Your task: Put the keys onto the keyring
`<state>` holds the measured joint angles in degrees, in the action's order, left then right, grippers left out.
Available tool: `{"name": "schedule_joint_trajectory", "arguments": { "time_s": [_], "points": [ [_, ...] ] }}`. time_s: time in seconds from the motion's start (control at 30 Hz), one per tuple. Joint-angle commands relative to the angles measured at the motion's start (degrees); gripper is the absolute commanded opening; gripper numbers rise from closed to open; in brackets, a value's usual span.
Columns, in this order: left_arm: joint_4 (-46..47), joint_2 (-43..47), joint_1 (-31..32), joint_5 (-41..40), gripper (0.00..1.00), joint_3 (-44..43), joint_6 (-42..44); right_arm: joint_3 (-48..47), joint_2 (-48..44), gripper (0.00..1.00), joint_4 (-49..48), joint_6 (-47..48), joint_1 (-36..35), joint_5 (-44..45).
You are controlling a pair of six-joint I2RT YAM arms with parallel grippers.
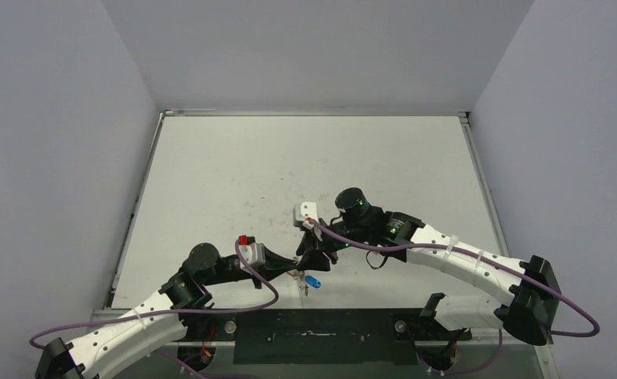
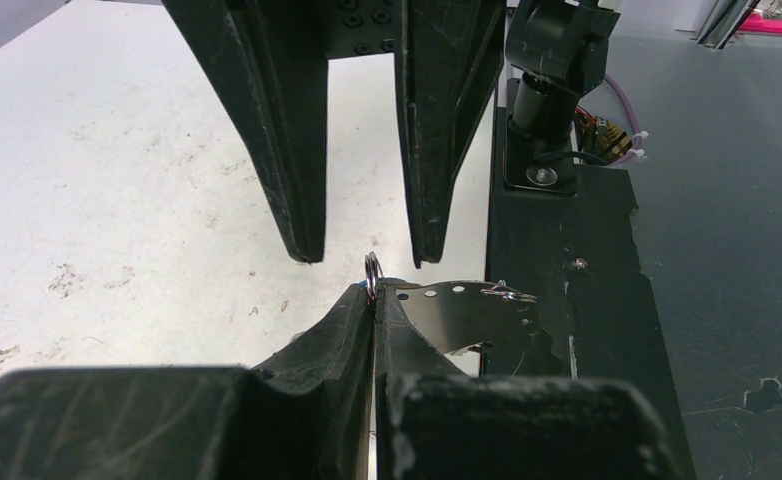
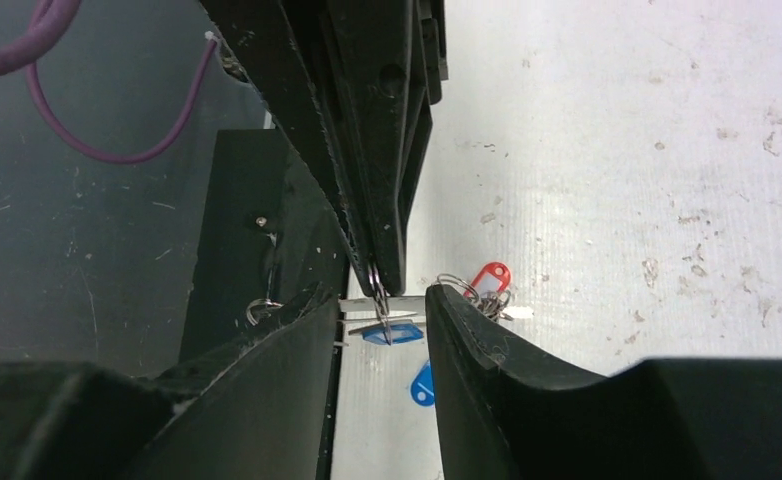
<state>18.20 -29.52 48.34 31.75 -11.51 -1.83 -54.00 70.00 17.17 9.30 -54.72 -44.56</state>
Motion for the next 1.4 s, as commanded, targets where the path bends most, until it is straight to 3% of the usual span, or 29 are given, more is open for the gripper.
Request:
{"name": "schedule_joint_trajectory", "arguments": {
  "time_s": [0.0, 0.2, 0.23, 0.5, 0.67, 0.87, 1.07, 1.37],
  "points": [
    [4.3, 0.5, 0.2, 0.2, 0.00, -2.9, 0.3, -1.4, 1.3, 0.36, -3.5, -0.8, -1.5, -1.3],
    [3.4, 0.9, 0.2, 0.6, 0.00, -3.3, 0.3, -1.8, 2.5, 0.02, -1.6, 0.4, -1.5, -0.8],
    [3.3, 1.0, 0.2, 0.6, 0.00, -3.3, 0.4, -1.7, 2.4, 0.00, -1.6, 0.5, -1.4, -0.6],
    [1.7, 1.3, 0.2, -0.2, 0.00, -3.5, 0.6, -3.5, 1.4, 0.00, 2.5, 1.5, -1.6, 3.4],
    [-3.6, 1.8, 0.2, -0.8, 0.18, -5.5, 2.3, -7.5, 2.8, 0.00, 9.7, 3.0, -2.2, 6.7],
    [-9.4, 2.4, 0.2, -1.9, 0.21, -7.9, 5.2, -12.9, 5.1, 0.00, 17.8, 3.9, -3.9, 10.4],
    [-13.8, -0.2, 0.2, -0.4, 0.23, -10.5, 6.9, -16.1, 6.8, 0.00, 19.8, 3.2, -5.2, 11.9],
    [-9.7, -4.3, 0.2, 1.7, 0.27, -10.2, 6.1, -17.2, 8.1, 0.00, 19.7, 2.8, -6.2, 11.9]
  ]
}}
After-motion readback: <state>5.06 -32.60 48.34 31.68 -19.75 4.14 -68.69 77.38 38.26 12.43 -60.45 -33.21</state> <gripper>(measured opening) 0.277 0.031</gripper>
